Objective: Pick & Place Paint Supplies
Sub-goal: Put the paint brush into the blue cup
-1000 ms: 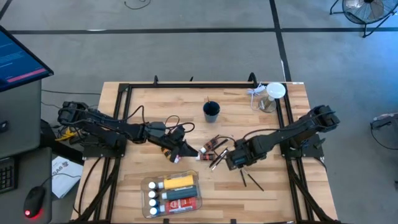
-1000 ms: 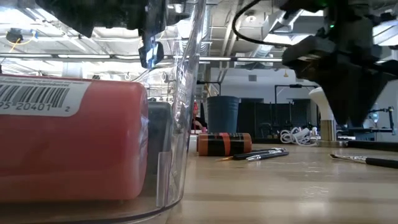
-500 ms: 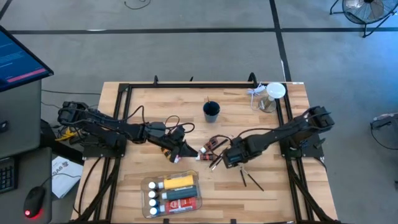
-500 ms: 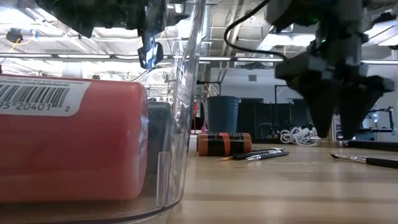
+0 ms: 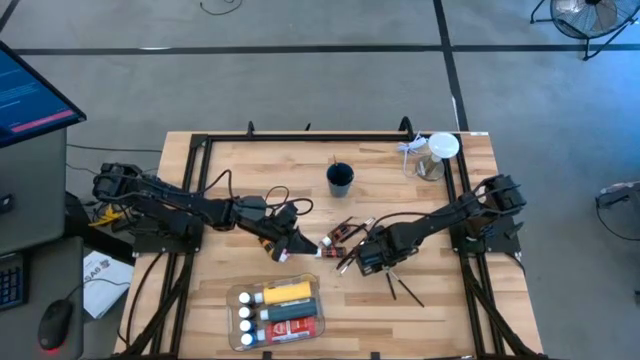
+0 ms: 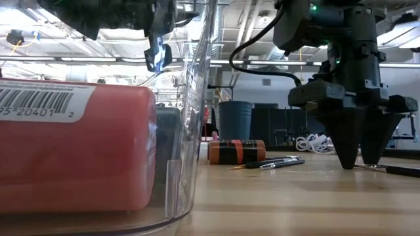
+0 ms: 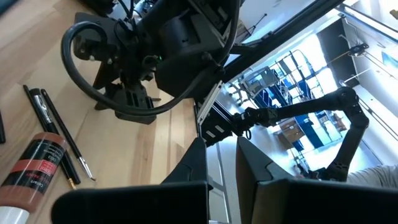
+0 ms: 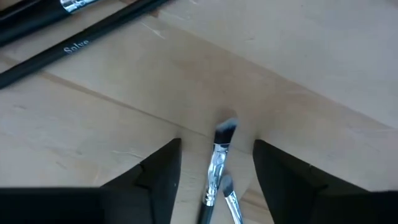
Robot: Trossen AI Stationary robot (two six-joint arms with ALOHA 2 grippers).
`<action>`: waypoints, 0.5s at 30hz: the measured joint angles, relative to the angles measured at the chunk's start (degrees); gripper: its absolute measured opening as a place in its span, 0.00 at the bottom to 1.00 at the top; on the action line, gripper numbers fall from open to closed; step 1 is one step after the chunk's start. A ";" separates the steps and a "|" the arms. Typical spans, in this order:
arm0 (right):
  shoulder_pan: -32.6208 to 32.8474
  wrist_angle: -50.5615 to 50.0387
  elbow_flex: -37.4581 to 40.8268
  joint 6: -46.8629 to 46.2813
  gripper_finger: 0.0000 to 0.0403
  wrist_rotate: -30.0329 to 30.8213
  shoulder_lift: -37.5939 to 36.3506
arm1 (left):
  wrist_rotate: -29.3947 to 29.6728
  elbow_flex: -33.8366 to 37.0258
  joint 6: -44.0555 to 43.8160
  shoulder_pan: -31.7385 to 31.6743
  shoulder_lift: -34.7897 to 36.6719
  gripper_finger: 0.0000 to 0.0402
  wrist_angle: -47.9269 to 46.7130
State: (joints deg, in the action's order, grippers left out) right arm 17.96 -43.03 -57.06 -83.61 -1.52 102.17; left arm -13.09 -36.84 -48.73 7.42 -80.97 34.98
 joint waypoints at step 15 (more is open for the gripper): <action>-1.21 0.06 0.07 0.16 0.28 1.36 0.13 | -0.25 0.00 0.46 0.00 0.00 0.00 0.00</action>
State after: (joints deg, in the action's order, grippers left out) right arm 16.74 -42.97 -56.99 -83.45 -0.16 102.30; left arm -13.34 -36.84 -48.27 7.42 -80.97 34.98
